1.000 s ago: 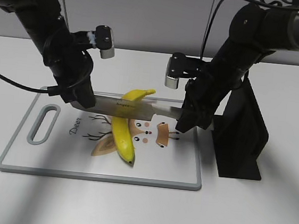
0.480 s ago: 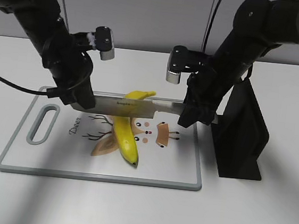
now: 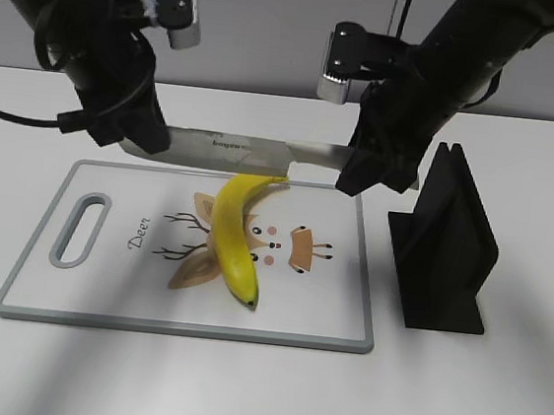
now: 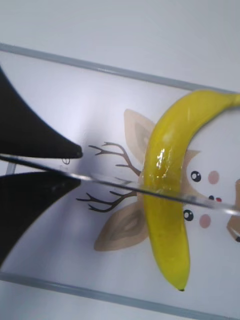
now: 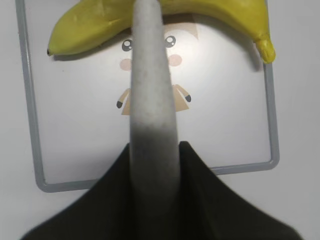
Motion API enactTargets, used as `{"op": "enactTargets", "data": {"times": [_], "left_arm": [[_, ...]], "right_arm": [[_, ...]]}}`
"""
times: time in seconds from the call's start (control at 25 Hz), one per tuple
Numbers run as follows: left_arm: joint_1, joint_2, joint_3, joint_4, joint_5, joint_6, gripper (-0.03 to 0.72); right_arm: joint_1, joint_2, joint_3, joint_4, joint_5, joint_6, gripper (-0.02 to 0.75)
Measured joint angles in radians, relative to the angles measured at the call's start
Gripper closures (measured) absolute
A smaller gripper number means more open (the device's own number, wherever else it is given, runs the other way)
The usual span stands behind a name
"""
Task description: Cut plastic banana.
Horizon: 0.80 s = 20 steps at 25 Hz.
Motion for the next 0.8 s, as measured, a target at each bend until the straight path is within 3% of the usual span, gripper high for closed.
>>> {"op": "enactTargets", "data": {"times": [0.4,0.52,0.68,0.8], "left_arm": [[-0.002,-0.173,0.001,-0.067,0.001,-0.031,0.137],[-0.002,-0.220,0.003,-0.068,-0.016,-0.128,0.096],[0.005,-0.302,0.005,-0.054,-0.053,-0.268,0.090],[0.013,-0.354,0.005,-0.031,-0.070,-0.341,0.090]], "right_arm": [[0.002,-0.151,0.000,-0.045,0.084,0.141,0.559],[0.002,-0.178,0.000,-0.097,0.124,0.243,0.562],[-0.001,-0.225,0.000,-0.223,0.153,0.379,0.562],[-0.001,-0.276,0.000,-0.244,0.161,0.449,0.562]]}}
